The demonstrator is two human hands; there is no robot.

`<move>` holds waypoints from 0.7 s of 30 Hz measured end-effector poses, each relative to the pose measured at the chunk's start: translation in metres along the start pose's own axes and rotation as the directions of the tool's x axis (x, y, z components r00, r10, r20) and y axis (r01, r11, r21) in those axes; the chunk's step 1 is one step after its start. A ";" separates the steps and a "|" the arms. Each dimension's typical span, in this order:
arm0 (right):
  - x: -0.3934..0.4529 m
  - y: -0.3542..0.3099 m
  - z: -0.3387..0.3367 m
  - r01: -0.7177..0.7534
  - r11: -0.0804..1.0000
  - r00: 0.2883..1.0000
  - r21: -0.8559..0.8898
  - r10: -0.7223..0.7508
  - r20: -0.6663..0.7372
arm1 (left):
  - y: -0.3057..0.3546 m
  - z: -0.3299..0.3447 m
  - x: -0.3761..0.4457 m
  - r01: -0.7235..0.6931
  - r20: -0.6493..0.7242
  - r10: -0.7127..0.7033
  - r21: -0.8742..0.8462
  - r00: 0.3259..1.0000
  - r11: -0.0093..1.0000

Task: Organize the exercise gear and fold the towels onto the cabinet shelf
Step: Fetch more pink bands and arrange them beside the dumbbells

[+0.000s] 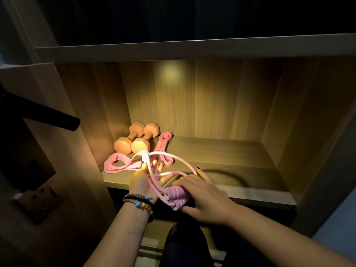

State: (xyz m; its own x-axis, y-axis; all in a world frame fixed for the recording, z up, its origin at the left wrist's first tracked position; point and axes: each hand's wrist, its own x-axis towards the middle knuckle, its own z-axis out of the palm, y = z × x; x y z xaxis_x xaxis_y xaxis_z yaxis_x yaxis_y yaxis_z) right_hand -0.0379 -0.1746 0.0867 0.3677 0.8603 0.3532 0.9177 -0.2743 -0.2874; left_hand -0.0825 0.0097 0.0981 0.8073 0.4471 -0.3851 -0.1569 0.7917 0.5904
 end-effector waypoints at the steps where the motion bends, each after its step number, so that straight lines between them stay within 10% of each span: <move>1: 0.003 -0.001 0.001 -0.011 1.000 1.000 0.006 0.011 -0.018 | 0.001 -0.002 0.001 0.015 -0.021 -0.015 0.005 1.000 1.000; 10: 0.037 0.008 0.001 -0.141 0.985 0.988 0.096 0.146 -0.044 | 0.032 -0.034 0.012 0.054 0.068 -0.056 0.035 0.996 0.998; 21: 0.170 0.037 0.002 0.067 0.987 0.998 -0.143 -0.064 0.026 | 0.076 -0.060 0.058 -0.296 -0.098 0.313 0.153 0.945 0.943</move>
State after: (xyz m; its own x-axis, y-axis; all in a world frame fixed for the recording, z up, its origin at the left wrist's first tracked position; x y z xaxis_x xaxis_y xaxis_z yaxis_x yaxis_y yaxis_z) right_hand 0.0585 -0.0373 0.1342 0.3047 0.8867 0.3477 0.9522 -0.2751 -0.1329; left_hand -0.0816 0.1207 0.0781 0.6577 0.7109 -0.2491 -0.2996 0.5503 0.7793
